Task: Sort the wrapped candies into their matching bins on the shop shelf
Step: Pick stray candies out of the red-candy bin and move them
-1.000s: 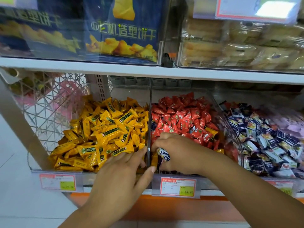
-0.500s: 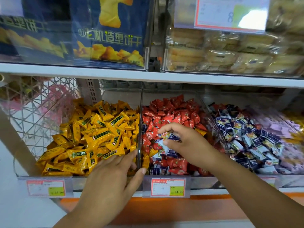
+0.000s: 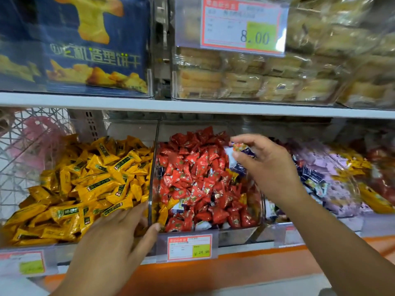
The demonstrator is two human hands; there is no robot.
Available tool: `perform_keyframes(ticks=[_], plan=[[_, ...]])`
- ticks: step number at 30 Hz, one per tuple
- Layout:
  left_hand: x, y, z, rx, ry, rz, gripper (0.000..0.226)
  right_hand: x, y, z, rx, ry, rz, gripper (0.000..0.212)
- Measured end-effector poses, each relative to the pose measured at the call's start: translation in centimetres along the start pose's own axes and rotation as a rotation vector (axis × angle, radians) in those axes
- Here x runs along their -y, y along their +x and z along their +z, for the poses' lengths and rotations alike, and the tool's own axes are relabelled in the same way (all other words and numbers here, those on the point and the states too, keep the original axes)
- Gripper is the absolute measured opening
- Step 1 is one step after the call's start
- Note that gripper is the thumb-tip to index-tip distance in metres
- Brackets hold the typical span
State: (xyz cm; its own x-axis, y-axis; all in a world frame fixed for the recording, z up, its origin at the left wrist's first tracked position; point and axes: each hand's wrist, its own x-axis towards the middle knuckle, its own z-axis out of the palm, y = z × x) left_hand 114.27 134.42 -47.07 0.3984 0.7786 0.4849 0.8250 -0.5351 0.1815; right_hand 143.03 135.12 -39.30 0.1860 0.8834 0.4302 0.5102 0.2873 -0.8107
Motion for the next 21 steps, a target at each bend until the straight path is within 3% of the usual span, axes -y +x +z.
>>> perform_keyframes(ticks=[3, 5, 8, 10, 12, 15, 17, 21], plan=[[0.1, 0.1, 0.2, 0.002, -0.024, -0.012, 0.054, -1.8, 0.9, -3.5, -0.193, -0.065, 0.065, 0.023], [0.4, 0.1, 0.4, 0.025, -0.058, -0.016, 0.063, -3.9, 1.1, -5.3, -0.153, -0.300, 0.119, 0.015], [0.8, 0.1, 0.7, 0.049, -0.080, -0.018, 0.071, -6.9, 0.5, -6.8, -0.026, -0.590, 0.146, 0.022], [0.7, 0.1, 0.7, 0.044, -0.072, -0.006, 0.067, -7.0, 0.3, -6.8, -0.028, -0.599, 0.178, 0.028], [0.3, 0.1, 0.5, 0.038, -0.045, -0.006, 0.055, -5.4, 0.4, -6.5, -0.141, -0.550, 0.155, 0.030], [-0.4, 0.1, -0.2, 0.038, -0.016, -0.016, 0.043, -0.9, -0.5, -4.2, -0.211, -0.464, -0.051, 0.024], [-0.5, 0.0, -0.4, 0.028, -0.011, -0.008, 0.041, 1.9, -1.9, -1.6, -0.009, -0.375, -0.130, 0.019], [-0.2, -0.3, -0.4, -0.008, -0.018, 0.010, 0.050, 3.2, -3.4, 4.6, 0.574, -0.344, -0.140, 0.019]])
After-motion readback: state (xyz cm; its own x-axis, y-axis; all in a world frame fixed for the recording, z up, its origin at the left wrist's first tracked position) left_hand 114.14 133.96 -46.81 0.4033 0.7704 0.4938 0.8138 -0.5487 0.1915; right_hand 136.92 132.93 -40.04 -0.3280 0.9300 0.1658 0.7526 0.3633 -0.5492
